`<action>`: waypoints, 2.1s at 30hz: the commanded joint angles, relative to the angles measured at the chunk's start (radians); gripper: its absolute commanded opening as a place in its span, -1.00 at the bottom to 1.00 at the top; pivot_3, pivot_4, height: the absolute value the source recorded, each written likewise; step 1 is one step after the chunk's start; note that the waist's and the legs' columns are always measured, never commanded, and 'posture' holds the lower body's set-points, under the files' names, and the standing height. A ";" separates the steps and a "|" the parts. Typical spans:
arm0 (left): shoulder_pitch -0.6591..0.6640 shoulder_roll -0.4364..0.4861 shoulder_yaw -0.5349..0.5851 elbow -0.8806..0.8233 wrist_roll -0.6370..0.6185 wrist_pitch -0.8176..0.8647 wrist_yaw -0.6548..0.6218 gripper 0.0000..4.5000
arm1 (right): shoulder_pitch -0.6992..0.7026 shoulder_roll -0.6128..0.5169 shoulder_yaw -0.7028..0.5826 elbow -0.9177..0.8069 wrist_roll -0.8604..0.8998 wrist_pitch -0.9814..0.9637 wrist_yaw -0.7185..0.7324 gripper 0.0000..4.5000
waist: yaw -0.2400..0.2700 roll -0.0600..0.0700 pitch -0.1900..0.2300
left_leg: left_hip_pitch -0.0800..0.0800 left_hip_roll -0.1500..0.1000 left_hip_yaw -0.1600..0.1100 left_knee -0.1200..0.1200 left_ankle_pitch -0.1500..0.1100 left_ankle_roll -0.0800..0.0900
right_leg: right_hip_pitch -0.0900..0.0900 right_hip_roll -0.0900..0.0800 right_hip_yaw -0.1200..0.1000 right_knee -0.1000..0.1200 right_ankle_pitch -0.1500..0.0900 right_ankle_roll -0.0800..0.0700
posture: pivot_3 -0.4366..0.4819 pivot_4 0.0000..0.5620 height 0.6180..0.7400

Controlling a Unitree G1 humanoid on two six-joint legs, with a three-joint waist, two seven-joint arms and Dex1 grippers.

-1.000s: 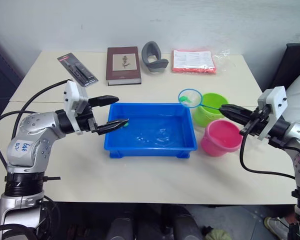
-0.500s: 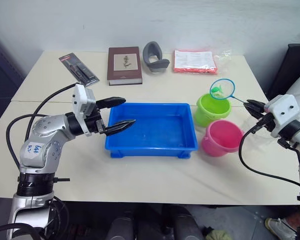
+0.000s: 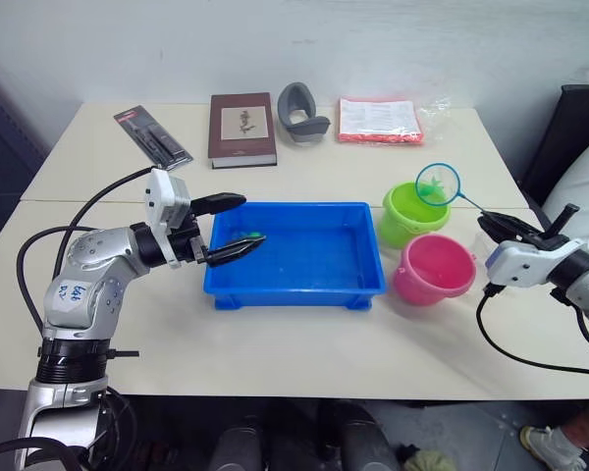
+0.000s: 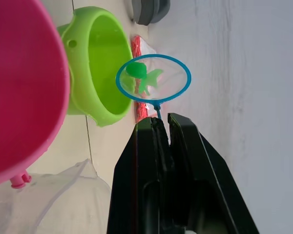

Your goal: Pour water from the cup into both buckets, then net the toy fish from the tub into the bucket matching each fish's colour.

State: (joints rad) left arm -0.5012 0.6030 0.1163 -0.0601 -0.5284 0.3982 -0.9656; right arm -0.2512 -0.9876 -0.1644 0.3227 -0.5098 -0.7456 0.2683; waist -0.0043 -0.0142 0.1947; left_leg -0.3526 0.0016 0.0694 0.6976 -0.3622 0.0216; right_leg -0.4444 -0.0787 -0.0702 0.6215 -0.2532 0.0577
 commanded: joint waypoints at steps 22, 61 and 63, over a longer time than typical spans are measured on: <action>0.158 0.140 0.206 0.052 0.016 -0.085 -0.006 1.00 | -0.092 0.088 0.133 -0.475 0.944 0.712 0.494 -1.00 | -0.018 0.000 0.000 | 0.000 0.003 -0.002 0.000 0.000 0.001 | 0.001 0.001 -0.001 0.001 0.000 0.000 | -0.05 -0.47 1.00; 0.361 0.217 0.306 -0.158 -0.017 0.078 0.091 1.00 | -0.520 0.621 0.454 -0.196 0.673 1.274 0.469 -1.00 | -0.025 0.001 0.000 | -0.004 0.001 -0.005 -0.001 -0.004 0.004 | -0.003 -0.003 -0.004 0.002 -0.001 -0.002 | -0.05 -0.47 1.00; 0.368 0.214 0.306 -0.162 -0.019 0.076 0.093 1.00 | -0.496 0.610 0.442 -0.230 0.669 1.287 0.467 -1.00 | -0.023 0.001 0.000 | -0.004 0.001 -0.005 -0.001 -0.004 0.004 | -0.003 -0.003 -0.004 0.001 -0.001 -0.002 | -0.05 -0.47 1.00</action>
State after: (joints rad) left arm -0.1356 0.8145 0.3925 -0.1865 -0.5312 0.4890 -0.8751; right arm -0.7516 -0.3629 0.3108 0.1536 0.1570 0.5472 0.7411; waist -0.0277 -0.0137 0.1950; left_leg -0.3564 0.0026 0.0644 0.6965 -0.3667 0.0253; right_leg -0.4471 -0.0814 -0.0747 0.6227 -0.2542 0.0555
